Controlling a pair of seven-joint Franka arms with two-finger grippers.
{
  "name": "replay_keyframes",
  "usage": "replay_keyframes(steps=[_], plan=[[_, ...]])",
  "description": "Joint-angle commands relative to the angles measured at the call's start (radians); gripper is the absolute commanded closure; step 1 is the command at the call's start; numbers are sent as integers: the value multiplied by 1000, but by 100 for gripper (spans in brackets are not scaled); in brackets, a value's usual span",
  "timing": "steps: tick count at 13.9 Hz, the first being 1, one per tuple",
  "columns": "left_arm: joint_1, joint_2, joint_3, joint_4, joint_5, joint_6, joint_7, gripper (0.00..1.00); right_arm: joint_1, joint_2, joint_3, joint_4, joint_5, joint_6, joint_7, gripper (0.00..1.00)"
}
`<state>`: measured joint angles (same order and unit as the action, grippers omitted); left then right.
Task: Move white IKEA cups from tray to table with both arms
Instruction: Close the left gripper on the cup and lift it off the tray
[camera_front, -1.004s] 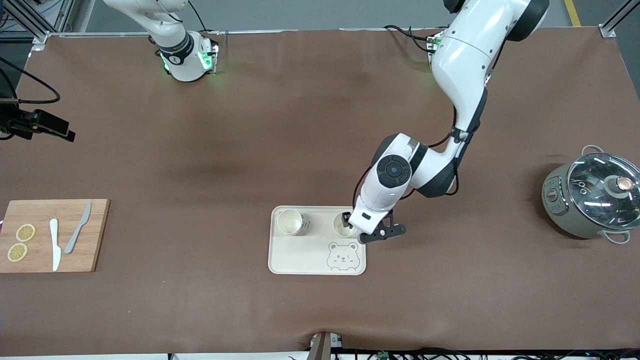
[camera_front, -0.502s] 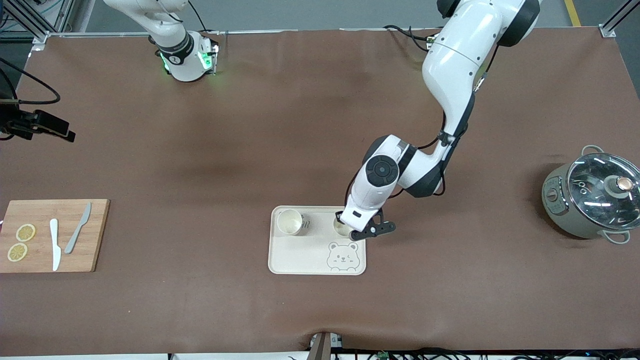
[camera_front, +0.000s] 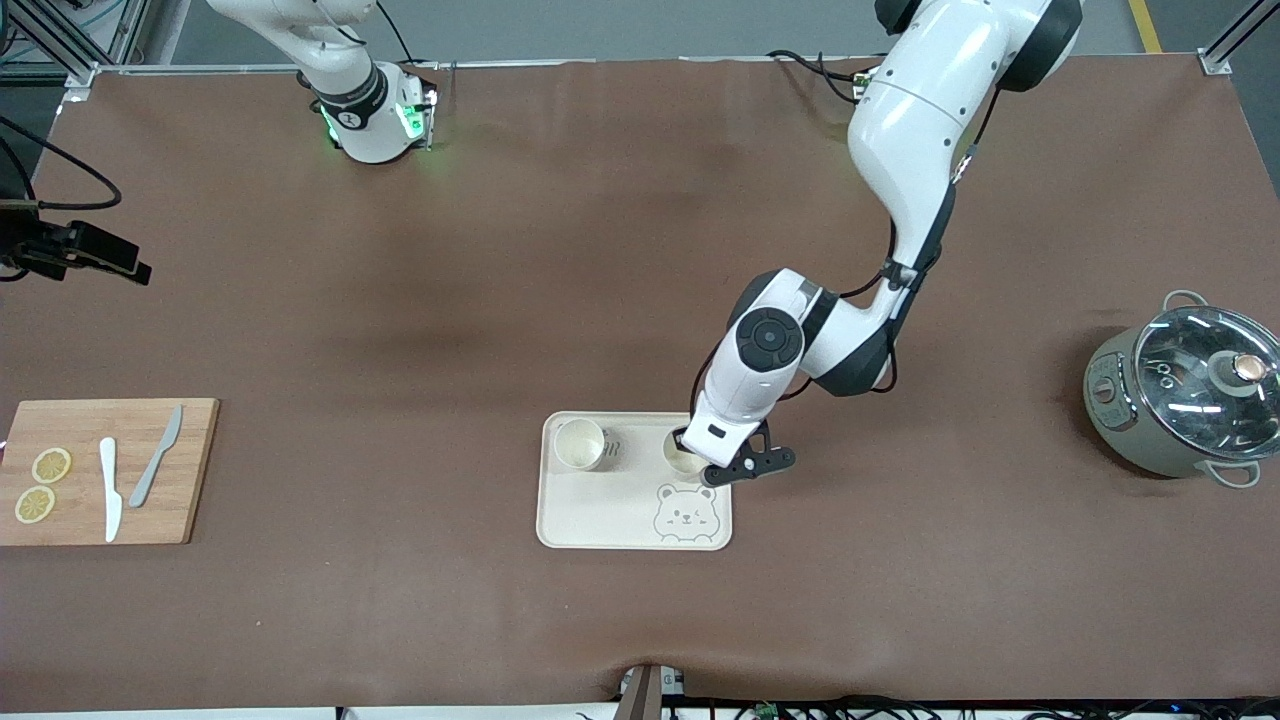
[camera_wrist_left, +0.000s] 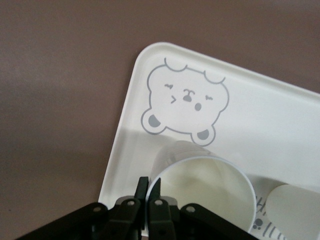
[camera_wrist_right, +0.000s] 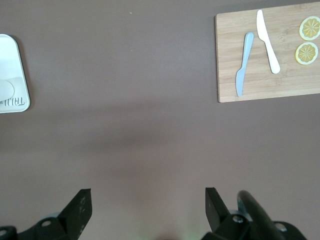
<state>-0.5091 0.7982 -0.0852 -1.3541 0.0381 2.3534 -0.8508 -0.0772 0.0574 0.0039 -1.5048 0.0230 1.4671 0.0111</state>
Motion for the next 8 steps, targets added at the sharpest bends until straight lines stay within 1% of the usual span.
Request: replay_keyframes(steps=[1, 4, 5, 8], plan=[[47, -103, 5, -19, 16, -67, -14, 100, -7, 4, 10, 6, -18, 2, 12, 0], [99, -177, 5, -22, 16, -164, 25, 100, -10, 7, 11, 8, -18, 10, 12, 0], [121, -206, 5, -39, 16, -192, 45, 100, -9, 7, 11, 8, -20, 10, 12, 0], [201, -295, 5, -144, 17, -206, 84, 100, 2, 30, 14, 18, -14, 9, 10, 0]])
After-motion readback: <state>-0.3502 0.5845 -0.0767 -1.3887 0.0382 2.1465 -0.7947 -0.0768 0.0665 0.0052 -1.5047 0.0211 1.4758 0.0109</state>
